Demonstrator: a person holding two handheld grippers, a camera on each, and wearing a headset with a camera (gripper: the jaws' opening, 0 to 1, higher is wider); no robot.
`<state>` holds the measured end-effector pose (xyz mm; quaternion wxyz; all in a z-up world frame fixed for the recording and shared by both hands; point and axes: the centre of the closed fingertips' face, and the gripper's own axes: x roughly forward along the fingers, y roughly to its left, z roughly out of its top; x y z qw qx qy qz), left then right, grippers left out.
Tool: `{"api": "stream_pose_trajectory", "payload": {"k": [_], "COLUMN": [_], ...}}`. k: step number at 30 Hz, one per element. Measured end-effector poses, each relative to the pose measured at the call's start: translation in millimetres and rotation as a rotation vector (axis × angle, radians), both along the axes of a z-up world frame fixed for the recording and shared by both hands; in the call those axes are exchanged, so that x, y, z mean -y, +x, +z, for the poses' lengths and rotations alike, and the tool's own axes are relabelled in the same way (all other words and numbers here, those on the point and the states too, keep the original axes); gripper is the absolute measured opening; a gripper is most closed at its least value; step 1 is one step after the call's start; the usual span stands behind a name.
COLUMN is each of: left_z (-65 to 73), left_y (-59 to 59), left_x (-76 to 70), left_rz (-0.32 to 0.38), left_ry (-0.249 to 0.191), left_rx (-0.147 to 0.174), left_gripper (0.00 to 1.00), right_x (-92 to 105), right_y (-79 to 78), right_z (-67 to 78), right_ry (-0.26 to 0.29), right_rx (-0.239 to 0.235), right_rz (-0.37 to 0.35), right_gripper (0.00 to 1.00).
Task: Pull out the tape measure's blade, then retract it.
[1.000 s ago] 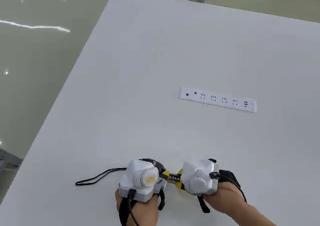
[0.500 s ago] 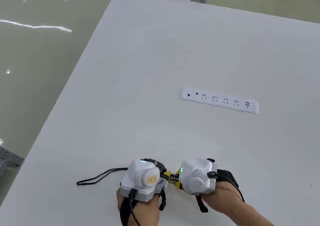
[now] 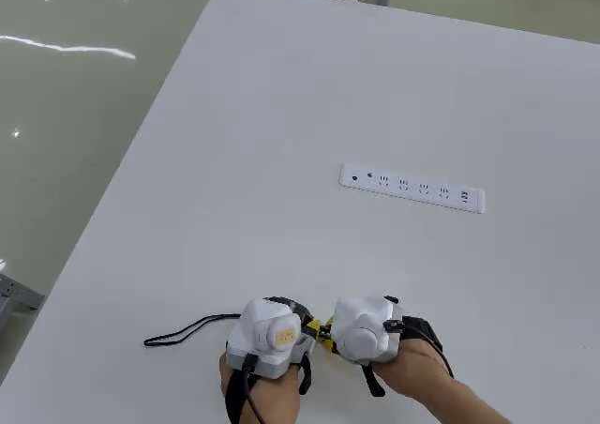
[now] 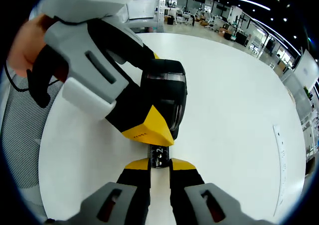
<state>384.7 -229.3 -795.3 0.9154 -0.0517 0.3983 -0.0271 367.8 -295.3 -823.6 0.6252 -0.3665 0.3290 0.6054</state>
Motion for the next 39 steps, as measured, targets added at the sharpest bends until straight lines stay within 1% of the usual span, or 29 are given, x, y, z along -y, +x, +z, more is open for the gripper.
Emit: {"api": "stream_pose_trajectory", "payload": {"k": [14,27,31,39], "left_z": [-0.6,0.2,-0.3,-0.2], "left_y": [-0.1,-0.4,0.0,0.5], "left_x": [-0.1,-0.4,-0.6,-0.7], "left_rz": [-0.004,-0.005,-0.004,-0.006], "left_ry": [-0.003,-0.001,0.0,0.0], "left_rx": [0.006,0.007,0.009,0.002], "left_gripper": [0.61,0.61,0.61,0.62], "right_x": [-7.1,-7.6,-7.4,-7.5], "right_y": [-1.0,-1.8,-1.3,-0.9], "right_z": [0.6,1.0,-1.2,-0.7], "right_ry": [-0.001,-0.005,-0.008,-0.013], "right_rx": [0.0,-0.005,-0.002,-0.002], "right_rz": [0.005,0.009,0.012,0.006], "right_gripper": [0.13,0.13,0.13,0.14]}}
